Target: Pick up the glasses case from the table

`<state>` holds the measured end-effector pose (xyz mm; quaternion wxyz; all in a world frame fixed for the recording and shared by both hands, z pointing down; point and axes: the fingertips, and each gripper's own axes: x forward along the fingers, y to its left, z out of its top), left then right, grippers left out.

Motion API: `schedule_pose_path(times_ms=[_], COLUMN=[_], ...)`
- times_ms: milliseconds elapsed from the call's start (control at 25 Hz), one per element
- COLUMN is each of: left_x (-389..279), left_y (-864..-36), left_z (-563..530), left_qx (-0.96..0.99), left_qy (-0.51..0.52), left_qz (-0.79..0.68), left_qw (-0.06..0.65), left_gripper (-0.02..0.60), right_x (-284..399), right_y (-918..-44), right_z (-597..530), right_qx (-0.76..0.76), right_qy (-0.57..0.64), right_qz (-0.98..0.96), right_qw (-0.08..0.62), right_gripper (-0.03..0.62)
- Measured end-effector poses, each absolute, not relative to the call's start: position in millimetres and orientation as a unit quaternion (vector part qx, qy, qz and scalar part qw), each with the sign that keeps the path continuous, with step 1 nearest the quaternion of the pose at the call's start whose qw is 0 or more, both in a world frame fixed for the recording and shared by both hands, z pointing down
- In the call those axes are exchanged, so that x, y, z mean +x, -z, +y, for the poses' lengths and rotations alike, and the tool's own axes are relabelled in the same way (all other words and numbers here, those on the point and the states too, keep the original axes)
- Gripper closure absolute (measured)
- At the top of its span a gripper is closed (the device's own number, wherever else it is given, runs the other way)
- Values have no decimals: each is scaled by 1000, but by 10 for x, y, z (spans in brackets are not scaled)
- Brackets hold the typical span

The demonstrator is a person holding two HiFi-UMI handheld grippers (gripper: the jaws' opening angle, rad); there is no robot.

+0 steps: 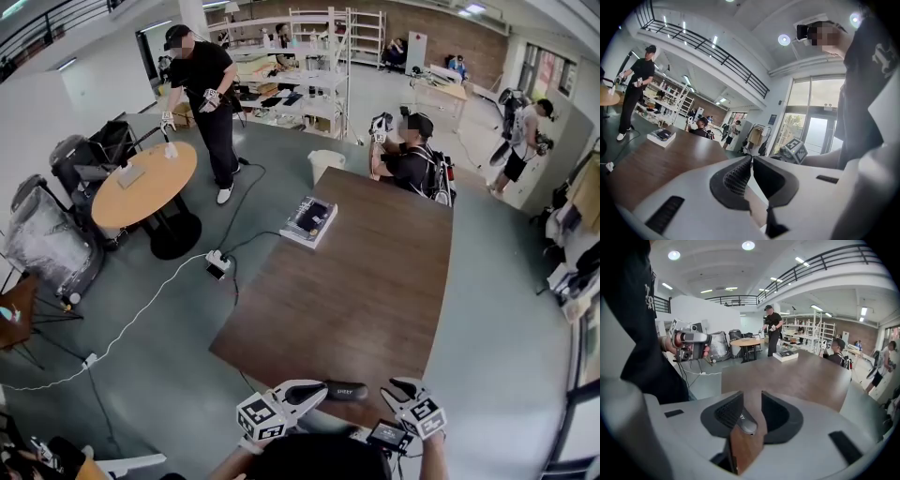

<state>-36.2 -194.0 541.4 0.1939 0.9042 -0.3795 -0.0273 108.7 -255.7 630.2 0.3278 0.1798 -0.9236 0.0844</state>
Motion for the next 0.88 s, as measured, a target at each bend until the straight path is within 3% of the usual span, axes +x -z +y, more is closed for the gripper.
schedule_pose_path(times_ms=[440,640,880], left_x=[-624,-695,-810], left_y=[-5441,-5457,-5452], left_z=[-1843,-1758,-1638], left_qx=[874,862,851], left_qy=[41,51,59], left_qz=[-435,-456,-474], left_qw=[212,218,220], left_gripper=[574,574,574], right_x=[712,599,469], right_y=[-6804,-7115,-7519], right_z=[-2602,-2561,-2464], right_qx=[105,59,13], right_qy=[-69,-49,-27], right_qz=[-918,-909,-881], right_qw=[376,410,473], right_gripper=[451,354,329])
